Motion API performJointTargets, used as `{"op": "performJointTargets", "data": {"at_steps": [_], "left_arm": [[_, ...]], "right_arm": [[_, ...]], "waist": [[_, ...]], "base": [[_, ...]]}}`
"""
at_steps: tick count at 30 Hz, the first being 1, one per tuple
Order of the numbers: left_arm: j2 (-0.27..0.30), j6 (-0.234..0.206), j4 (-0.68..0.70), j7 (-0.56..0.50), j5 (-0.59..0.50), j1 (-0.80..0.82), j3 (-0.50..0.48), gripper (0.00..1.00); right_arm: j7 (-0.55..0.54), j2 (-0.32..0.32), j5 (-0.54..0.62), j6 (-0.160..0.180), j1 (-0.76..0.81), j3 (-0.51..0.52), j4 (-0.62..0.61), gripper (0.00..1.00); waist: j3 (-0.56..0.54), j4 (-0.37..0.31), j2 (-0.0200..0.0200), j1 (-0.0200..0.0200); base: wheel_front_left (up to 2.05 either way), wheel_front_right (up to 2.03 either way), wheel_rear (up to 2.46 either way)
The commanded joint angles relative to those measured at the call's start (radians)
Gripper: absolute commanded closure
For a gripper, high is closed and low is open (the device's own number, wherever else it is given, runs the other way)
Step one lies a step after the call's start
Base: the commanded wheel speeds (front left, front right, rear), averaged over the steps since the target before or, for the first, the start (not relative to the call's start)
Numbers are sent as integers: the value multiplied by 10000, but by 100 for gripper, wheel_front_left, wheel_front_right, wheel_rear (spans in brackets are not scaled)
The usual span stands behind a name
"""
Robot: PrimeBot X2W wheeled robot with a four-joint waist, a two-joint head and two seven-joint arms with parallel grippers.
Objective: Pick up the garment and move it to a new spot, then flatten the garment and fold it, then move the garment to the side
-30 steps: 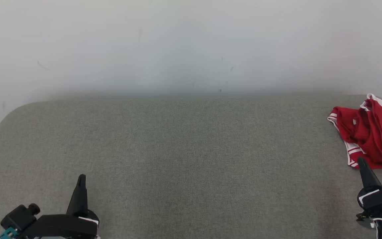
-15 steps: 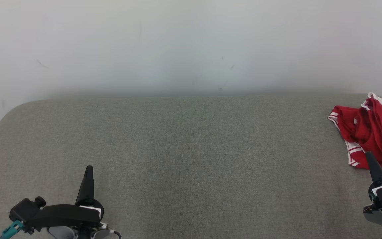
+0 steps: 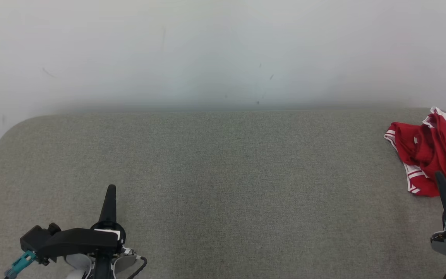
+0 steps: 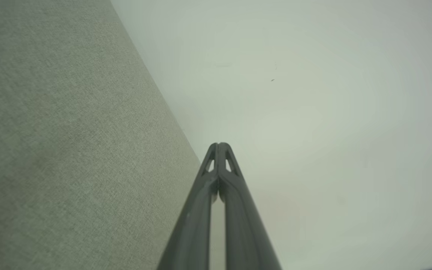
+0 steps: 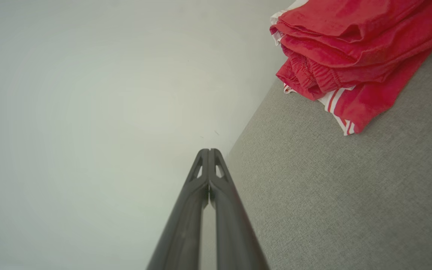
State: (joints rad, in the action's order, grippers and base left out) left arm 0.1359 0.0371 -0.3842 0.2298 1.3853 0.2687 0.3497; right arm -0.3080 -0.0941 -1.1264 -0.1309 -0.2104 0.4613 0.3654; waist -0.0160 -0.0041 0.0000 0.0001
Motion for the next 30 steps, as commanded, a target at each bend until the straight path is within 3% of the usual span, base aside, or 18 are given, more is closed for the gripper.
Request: {"op": "performJointTargets", "data": {"at_steps": [1,30], "left_arm": [[3,104,-37,50,243,317,4,100],[-541,639,-926,39,2615,1250,257,100]], "right_arm": [[-83,-31,-251,2,-256,140,-29,100],[-995,47,-2225,3,-811,1124,450,100]], "waist": [[6,1,0,-1],[124,17,0,-1]], "base": [[0,0,0],[0,0,0]]}}
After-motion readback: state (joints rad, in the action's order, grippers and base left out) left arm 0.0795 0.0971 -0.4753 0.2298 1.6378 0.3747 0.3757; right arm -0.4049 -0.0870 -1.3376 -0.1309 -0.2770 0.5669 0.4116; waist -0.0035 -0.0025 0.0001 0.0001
